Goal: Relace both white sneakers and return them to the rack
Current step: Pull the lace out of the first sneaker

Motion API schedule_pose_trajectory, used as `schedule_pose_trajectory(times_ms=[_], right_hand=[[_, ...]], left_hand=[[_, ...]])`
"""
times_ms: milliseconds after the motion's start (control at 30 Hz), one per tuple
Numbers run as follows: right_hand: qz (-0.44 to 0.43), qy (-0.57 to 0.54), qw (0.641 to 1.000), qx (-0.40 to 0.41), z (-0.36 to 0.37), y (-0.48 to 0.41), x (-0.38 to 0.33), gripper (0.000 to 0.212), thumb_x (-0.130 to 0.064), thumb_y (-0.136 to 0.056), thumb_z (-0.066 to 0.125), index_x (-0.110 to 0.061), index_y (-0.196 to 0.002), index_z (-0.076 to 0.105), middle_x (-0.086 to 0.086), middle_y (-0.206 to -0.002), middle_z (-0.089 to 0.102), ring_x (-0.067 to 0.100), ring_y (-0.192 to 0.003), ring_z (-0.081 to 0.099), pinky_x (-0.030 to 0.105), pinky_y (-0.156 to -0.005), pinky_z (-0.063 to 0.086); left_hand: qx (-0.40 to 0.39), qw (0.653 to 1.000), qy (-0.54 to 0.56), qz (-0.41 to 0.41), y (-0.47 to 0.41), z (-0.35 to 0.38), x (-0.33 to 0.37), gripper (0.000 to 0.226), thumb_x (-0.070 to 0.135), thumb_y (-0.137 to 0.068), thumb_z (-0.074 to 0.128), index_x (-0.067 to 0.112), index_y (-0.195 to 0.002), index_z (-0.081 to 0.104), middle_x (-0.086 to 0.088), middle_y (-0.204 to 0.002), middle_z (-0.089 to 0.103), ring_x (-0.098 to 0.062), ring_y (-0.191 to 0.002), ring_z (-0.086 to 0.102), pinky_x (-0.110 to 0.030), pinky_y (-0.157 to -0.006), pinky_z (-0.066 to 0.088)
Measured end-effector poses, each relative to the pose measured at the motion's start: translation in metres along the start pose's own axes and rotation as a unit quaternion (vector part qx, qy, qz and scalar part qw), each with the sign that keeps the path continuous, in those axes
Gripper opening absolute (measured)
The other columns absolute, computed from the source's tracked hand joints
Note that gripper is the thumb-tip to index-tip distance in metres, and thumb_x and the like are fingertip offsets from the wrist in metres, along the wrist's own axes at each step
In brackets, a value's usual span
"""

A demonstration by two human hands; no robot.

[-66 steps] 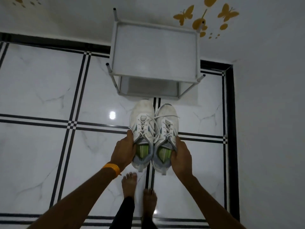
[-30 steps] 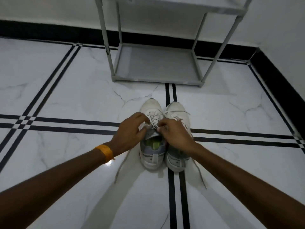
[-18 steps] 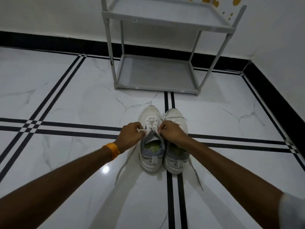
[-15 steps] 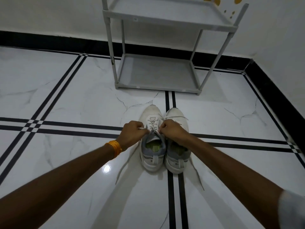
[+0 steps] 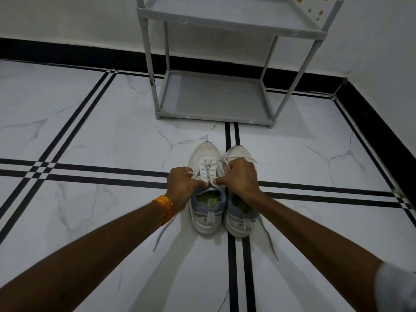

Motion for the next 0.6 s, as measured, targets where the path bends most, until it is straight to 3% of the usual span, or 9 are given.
schedule_pose_trajectory(times_ms=[133, 233, 367, 467, 600], right_hand=[[-0.019, 0.004, 1.000, 0.007, 0.000, 0.001, 0.000, 0.046, -0.034, -0.063, 0.088, -0.017, -0.050, 0.047, -0.001, -0.052, 0.053, 0.013, -0.051, 0.050, 0.025, -0.051, 0.038], [-0.016, -0.004, 1.000, 0.011, -0.003, 0.002, 0.000, 0.044, -0.036, -0.062, 0.088, -0.016, -0.052, 0.051, 0.002, -0.056, 0.058, 0.012, -0.052, 0.051, 0.024, -0.051, 0.038], [0.000, -0.011, 1.000, 0.006, -0.004, -0.001, 0.005, 0.044, -0.036, -0.060, 0.089, -0.013, -0.052, 0.053, 0.008, -0.059, 0.064, 0.015, -0.053, 0.052, 0.024, -0.051, 0.040], [-0.016, -0.001, 1.000, 0.017, -0.004, 0.002, 0.004, 0.046, -0.034, -0.063, 0.088, -0.017, -0.050, 0.048, 0.000, -0.051, 0.055, 0.012, -0.049, 0.049, 0.023, -0.049, 0.037], [-0.038, 0.018, 0.999, 0.029, -0.003, 0.006, 0.002, 0.042, -0.032, -0.065, 0.086, -0.014, -0.053, 0.050, 0.002, -0.053, 0.054, 0.015, -0.051, 0.050, 0.034, -0.053, 0.044]], left_hand=[[-0.011, 1.000, 0.018, -0.024, -0.002, 0.000, -0.010, 0.033, 0.023, -0.057, 0.091, 0.004, -0.067, 0.067, -0.007, -0.070, 0.068, -0.022, -0.066, 0.066, -0.031, -0.060, 0.055], [-0.004, 0.998, 0.051, -0.049, -0.003, -0.004, -0.020, 0.043, 0.032, -0.059, 0.089, 0.001, -0.059, 0.060, -0.010, -0.058, 0.053, -0.023, -0.058, 0.051, -0.033, -0.060, 0.045], [0.028, 0.997, 0.058, -0.041, -0.003, -0.002, -0.013, 0.039, 0.010, -0.062, 0.086, 0.010, -0.049, 0.049, -0.005, -0.051, 0.046, -0.022, -0.053, 0.045, -0.032, -0.059, 0.044], [0.058, 0.998, 0.014, -0.016, -0.002, 0.003, 0.000, 0.040, 0.001, -0.064, 0.080, 0.009, -0.048, 0.044, -0.009, -0.052, 0.044, -0.022, -0.055, 0.044, -0.030, -0.056, 0.041], [0.072, 0.997, 0.006, 0.001, -0.003, 0.003, -0.004, 0.041, -0.004, -0.069, 0.074, 0.009, -0.048, 0.042, -0.010, -0.053, 0.041, -0.021, -0.055, 0.041, -0.030, -0.055, 0.039]])
Point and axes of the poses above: each hand's wrist, its own y-axis away from the middle knuckle, its own z-axis out of the palm, x = y × z, the point moved 10 cm from there along -y, towards the middle knuckle
